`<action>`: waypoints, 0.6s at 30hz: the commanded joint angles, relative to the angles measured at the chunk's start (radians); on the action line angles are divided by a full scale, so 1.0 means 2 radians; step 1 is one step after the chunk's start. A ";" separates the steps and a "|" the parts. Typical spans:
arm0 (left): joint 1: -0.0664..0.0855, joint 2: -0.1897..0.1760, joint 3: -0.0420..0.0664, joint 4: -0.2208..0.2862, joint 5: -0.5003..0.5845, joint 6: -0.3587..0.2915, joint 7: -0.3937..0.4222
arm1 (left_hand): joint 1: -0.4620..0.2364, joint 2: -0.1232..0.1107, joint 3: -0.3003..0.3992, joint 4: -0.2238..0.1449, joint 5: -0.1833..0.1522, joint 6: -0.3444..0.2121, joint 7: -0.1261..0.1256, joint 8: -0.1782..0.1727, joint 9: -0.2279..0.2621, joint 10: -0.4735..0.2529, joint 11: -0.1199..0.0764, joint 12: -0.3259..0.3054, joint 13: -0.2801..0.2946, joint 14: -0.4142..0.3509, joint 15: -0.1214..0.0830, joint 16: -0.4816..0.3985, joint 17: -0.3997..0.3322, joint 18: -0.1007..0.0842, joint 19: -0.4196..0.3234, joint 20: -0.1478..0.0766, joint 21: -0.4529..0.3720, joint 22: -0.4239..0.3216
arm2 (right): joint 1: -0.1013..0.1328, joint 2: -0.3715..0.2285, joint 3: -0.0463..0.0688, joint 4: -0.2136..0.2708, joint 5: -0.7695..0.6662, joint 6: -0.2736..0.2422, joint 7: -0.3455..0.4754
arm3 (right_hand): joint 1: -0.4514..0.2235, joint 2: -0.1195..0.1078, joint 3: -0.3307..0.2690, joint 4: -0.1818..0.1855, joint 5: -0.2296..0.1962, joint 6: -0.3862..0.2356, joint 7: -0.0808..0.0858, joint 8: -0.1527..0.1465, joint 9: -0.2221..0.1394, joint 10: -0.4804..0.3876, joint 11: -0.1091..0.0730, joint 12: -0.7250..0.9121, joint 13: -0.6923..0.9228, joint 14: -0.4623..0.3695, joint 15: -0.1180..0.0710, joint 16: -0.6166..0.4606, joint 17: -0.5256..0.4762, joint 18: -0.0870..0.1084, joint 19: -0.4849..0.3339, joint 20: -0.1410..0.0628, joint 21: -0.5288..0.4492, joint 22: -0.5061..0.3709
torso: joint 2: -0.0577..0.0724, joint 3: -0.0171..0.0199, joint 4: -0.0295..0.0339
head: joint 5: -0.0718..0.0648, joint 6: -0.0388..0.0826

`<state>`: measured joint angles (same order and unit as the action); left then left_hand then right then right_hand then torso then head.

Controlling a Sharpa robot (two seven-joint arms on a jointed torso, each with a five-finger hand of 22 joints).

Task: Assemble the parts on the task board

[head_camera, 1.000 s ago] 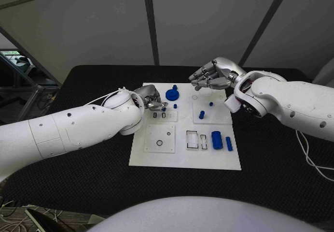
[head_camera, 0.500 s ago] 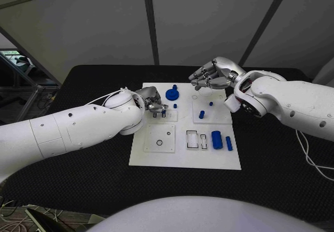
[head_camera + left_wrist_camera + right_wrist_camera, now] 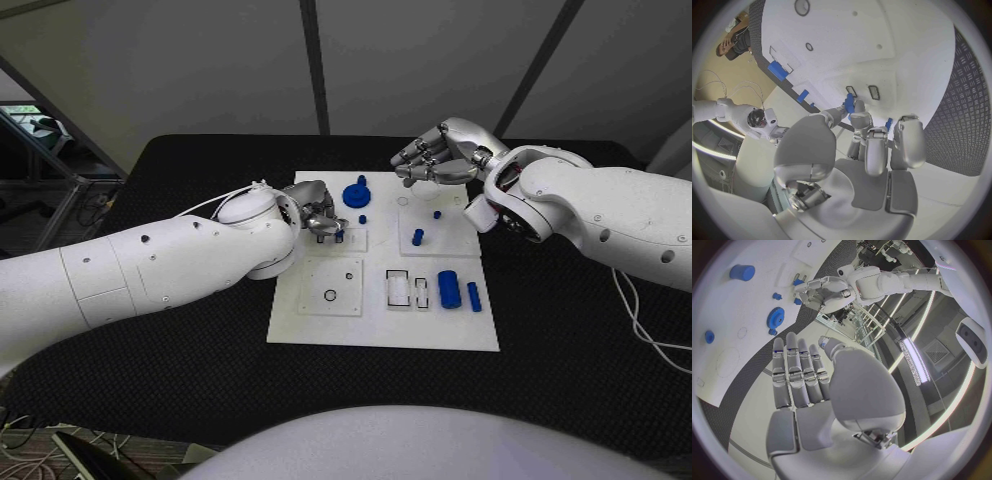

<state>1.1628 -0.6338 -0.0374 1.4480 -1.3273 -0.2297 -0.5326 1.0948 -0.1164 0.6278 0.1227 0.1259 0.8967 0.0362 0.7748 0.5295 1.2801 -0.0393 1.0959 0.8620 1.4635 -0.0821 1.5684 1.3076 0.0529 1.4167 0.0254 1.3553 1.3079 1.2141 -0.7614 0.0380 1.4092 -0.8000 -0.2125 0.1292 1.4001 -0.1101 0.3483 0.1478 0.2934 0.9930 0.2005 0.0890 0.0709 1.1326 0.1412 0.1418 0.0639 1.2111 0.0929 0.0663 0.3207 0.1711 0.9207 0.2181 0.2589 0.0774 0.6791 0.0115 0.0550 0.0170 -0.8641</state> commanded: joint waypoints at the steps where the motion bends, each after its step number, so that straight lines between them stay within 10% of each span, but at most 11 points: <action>1: -0.001 -0.001 -0.002 0.001 -0.007 0.025 0.000 | 0.001 -0.006 0.066 -0.068 0.000 0.000 -0.004 0.002 0.001 0.004 0.000 0.002 0.000 0.053 -0.003 0.000 0.130 0.005 0.000 0.000 -0.002 0.022 | 0.001 0.000 0.000 0.000 0.000 0.004 0.005 | -0.002 0.002 0.003 0.001 0.002 -0.001 0.004 -0.003 0.001 -0.005 0.001 0.000 0.000 -0.003 0.000 -0.001 -0.001 0.006 0.000 0.003 -0.002 -0.001 | 0.000 -0.0002 0.0001 | 0.001 -0.001; 18: -0.001 -0.003 -0.003 0.003 -0.007 0.055 -0.001 | 0.001 -0.009 0.063 -0.068 0.000 0.001 -0.004 0.002 0.001 0.004 0.000 0.002 0.001 0.053 -0.003 0.000 0.130 0.005 0.000 0.000 -0.003 0.021 | 0.001 0.000 0.000 0.000 0.000 0.005 0.006 | -0.002 0.004 0.004 0.001 0.003 -0.001 0.004 -0.003 0.001 -0.005 0.000 0.000 0.000 -0.004 0.000 -0.001 -0.001 0.006 0.000 0.004 -0.003 -0.001 | 0.000 -0.0003 0.0001 | 0.000 -0.001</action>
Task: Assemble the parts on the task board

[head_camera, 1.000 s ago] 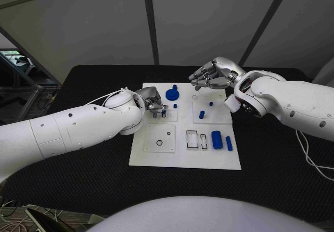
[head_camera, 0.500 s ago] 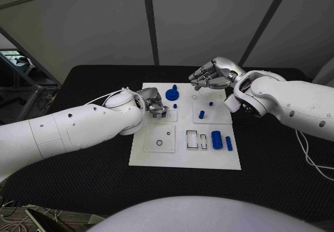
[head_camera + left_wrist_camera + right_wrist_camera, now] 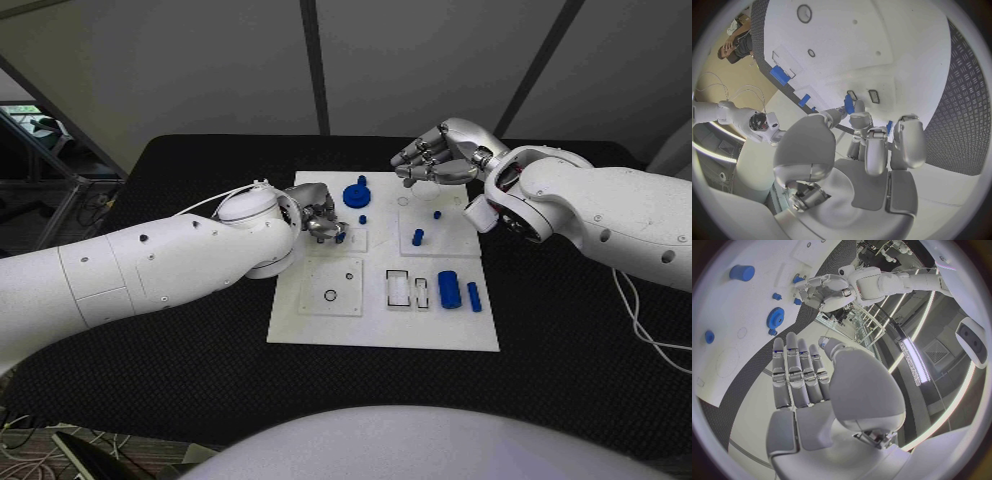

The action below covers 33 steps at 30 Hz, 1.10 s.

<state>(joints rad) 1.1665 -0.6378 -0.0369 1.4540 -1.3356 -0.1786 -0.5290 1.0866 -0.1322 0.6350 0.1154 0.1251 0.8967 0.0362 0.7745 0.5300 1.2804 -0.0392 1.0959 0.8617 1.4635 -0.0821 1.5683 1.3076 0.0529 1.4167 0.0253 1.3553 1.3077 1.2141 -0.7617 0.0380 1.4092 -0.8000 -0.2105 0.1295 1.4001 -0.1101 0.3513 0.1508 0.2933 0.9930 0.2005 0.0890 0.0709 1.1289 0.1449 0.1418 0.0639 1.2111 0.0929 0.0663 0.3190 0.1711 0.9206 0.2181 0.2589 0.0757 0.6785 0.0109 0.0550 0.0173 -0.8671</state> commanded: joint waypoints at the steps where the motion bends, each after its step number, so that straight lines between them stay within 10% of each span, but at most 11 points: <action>1: -0.003 -0.002 -0.003 0.000 -0.003 0.031 -0.002 | 0.005 -0.001 0.060 -0.064 0.000 0.001 -0.004 0.002 0.000 0.004 0.000 0.002 0.001 0.053 -0.003 0.000 0.130 0.006 0.000 0.000 -0.003 0.021 | 0.001 0.000 0.000 0.000 0.000 0.004 0.006 | -0.002 0.004 0.003 -0.001 0.003 -0.001 0.004 -0.003 0.001 -0.003 -0.001 0.000 0.000 -0.004 0.000 -0.001 0.000 0.006 0.000 0.004 -0.003 0.000 | 0.000 -0.0001 0.0003 | 0.000 0.000; 33: -0.003 -0.017 -0.002 0.019 -0.009 0.014 -0.006 | 0.012 -0.003 0.062 -0.069 0.001 0.002 -0.005 0.003 0.000 0.008 -0.001 0.006 0.006 0.053 -0.004 0.000 0.131 0.005 0.002 -0.001 0.000 0.024 | 0.000 0.002 0.000 -0.002 0.000 0.005 0.007 | -0.002 0.004 0.003 -0.001 0.003 -0.001 0.004 -0.003 0.001 -0.003 -0.001 0.000 0.000 -0.004 0.000 -0.001 0.000 0.006 0.000 0.004 -0.003 0.000 | 0.000 0.0001 -0.0006 | 0.002 -0.001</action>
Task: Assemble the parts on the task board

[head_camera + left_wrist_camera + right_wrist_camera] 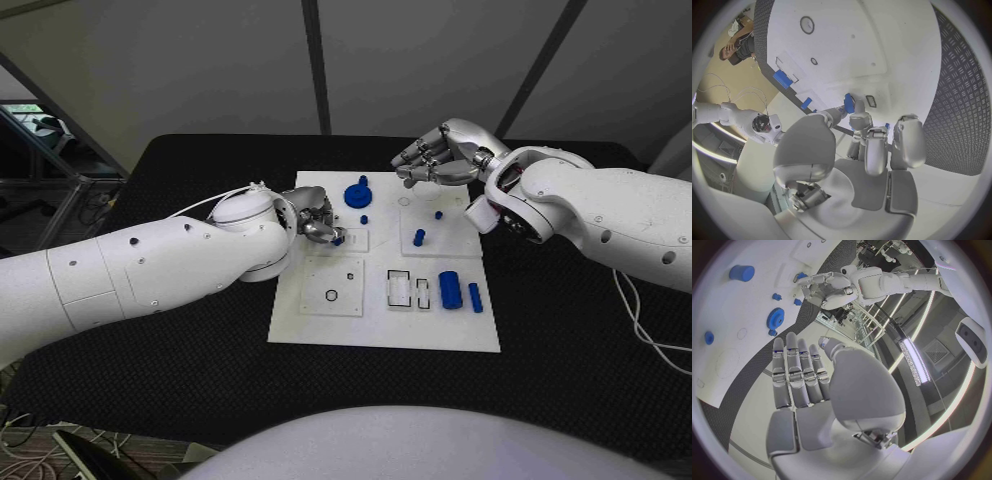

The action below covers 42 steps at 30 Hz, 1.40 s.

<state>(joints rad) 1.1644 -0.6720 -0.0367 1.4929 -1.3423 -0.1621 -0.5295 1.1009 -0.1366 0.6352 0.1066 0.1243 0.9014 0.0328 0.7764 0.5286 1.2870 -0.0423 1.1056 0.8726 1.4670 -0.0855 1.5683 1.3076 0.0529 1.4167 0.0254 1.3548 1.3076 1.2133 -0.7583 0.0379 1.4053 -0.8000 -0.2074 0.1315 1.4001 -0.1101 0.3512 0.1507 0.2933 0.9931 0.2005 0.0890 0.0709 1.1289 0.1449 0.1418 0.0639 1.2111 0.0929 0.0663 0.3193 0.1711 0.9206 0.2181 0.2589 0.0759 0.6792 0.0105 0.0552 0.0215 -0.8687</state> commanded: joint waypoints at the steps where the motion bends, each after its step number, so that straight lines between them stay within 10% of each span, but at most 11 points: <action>1: -0.002 0.001 -0.002 -0.001 -0.005 0.003 -0.006 | 0.005 0.000 0.062 -0.065 0.002 0.000 -0.003 0.002 0.000 0.005 0.000 0.001 0.000 0.052 -0.002 0.000 0.130 0.005 0.002 -0.001 0.000 0.024 | 0.001 0.001 0.000 0.000 0.000 0.004 0.006 | -0.002 0.004 0.003 -0.001 0.003 -0.001 0.004 -0.003 0.001 -0.003 -0.001 0.000 0.000 -0.004 0.000 -0.001 -0.001 0.006 0.000 0.004 -0.003 -0.001 | 0.000 0.0004 -0.0004 | -0.001 0.000; 22: -0.006 -0.012 -0.001 0.022 0.014 -0.110 -0.003 | 0.006 0.000 0.065 -0.064 0.002 0.004 -0.005 0.003 0.000 0.014 -0.001 0.009 0.010 0.050 -0.004 -0.003 0.127 0.001 0.012 -0.002 0.013 0.038 | 0.001 -0.001 0.000 0.001 0.000 0.002 0.007 | -0.002 0.004 0.003 -0.001 0.004 -0.001 0.004 -0.003 0.001 -0.003 -0.001 0.000 0.000 -0.004 0.000 -0.001 -0.001 0.006 0.001 0.004 -0.004 -0.001 | -0.001 0.0007 0.0006 | 0.000 0.001; 42: -0.016 0.001 -0.001 0.007 -0.030 -0.118 -0.002 | 0.007 -0.008 0.072 -0.066 0.012 0.010 -0.007 0.003 -0.002 0.021 -0.004 0.010 0.012 0.051 -0.006 -0.003 0.127 -0.001 0.017 -0.004 0.019 0.045 | 0.001 -0.003 0.000 0.004 -0.010 -0.003 0.009 | -0.002 0.004 0.004 -0.001 0.004 -0.001 0.004 -0.003 0.001 -0.003 -0.001 0.000 0.000 -0.004 0.000 -0.001 -0.001 0.006 0.001 0.004 -0.005 -0.001 | 0.000 0.0003 -0.0008 | 0.001 0.002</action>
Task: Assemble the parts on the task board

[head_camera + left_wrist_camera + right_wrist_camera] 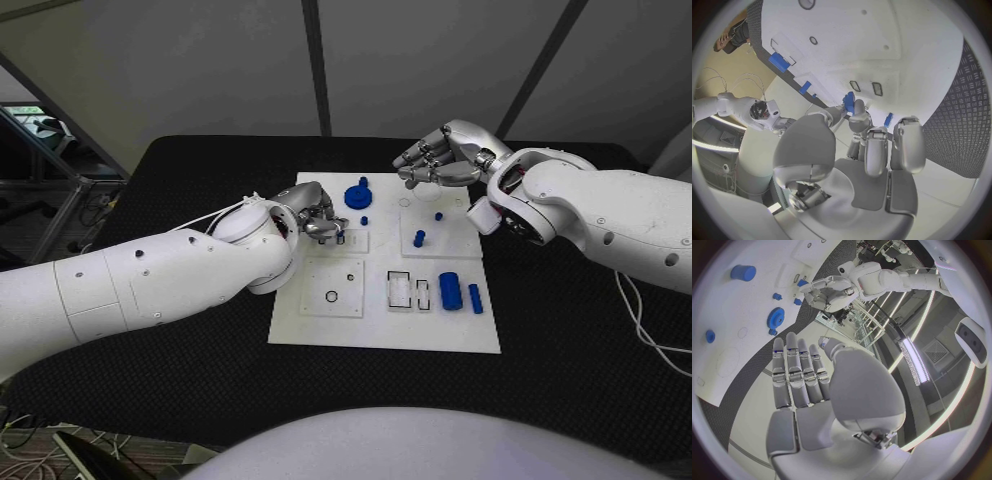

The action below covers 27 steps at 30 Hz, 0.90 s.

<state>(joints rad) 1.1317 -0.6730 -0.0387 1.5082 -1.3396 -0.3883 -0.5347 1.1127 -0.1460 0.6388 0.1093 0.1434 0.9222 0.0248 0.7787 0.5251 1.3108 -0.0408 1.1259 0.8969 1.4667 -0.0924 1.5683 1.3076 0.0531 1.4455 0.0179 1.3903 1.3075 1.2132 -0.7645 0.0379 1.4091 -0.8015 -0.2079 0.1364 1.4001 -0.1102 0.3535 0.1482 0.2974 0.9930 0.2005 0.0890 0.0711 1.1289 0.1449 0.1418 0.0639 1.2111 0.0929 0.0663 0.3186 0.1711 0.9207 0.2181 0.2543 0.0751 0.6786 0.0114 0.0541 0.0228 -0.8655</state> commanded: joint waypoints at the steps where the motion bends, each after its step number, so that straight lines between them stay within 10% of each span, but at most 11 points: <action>1: 0.000 0.002 0.000 -0.001 -0.035 -0.004 0.001 | 0.001 -0.004 0.070 -0.067 0.003 0.000 -0.003 0.002 -0.001 0.009 -0.005 0.000 0.000 0.051 -0.003 -0.003 0.127 -0.001 0.003 -0.001 0.001 0.045 | 0.001 0.000 0.000 0.003 -0.013 -0.003 0.007 | -0.002 0.004 0.003 0.000 0.002 -0.001 0.004 -0.003 0.001 -0.003 -0.001 0.000 0.000 -0.004 0.000 -0.001 -0.001 0.006 0.001 0.004 -0.003 -0.001 | 0.000 -0.0003 -0.0003 | 0.000 0.001; 27: -0.001 0.012 0.000 -0.019 -0.062 0.053 -0.001 | 0.000 -0.012 0.069 -0.068 0.005 0.001 -0.004 0.001 -0.002 0.010 -0.005 -0.001 -0.001 0.051 -0.003 -0.003 0.127 0.000 0.001 -0.001 -0.001 0.042 | 0.001 0.001 0.000 0.004 -0.023 -0.002 0.006 | -0.002 0.005 0.003 0.000 0.003 -0.001 0.004 -0.003 0.001 -0.003 -0.002 0.000 0.000 -0.004 0.000 -0.001 -0.001 0.006 0.001 0.004 -0.003 -0.001 | 0.001 -0.0003 0.0001 | -0.002 -0.002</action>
<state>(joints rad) 1.1291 -0.6501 -0.0375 1.4742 -1.4418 -0.3213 -0.5350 1.1100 -0.1601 0.6402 0.1104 0.1513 0.9240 0.0269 0.7799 0.5225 1.3126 -0.0395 1.1259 0.8954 1.4668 -0.0922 1.5683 1.3076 0.0530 1.4454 0.0180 1.3902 1.3074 1.2132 -0.7632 0.0379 1.4153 -0.8438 -0.2083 0.1381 1.3961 -0.1062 0.3539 0.1478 0.2973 0.9931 0.2005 0.0890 0.0715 1.1290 0.1448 0.1418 0.0639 1.2111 0.0929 0.0663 0.3179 0.1711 0.9206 0.2181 0.2544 0.0744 0.6796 0.0105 0.0546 0.0198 -0.8694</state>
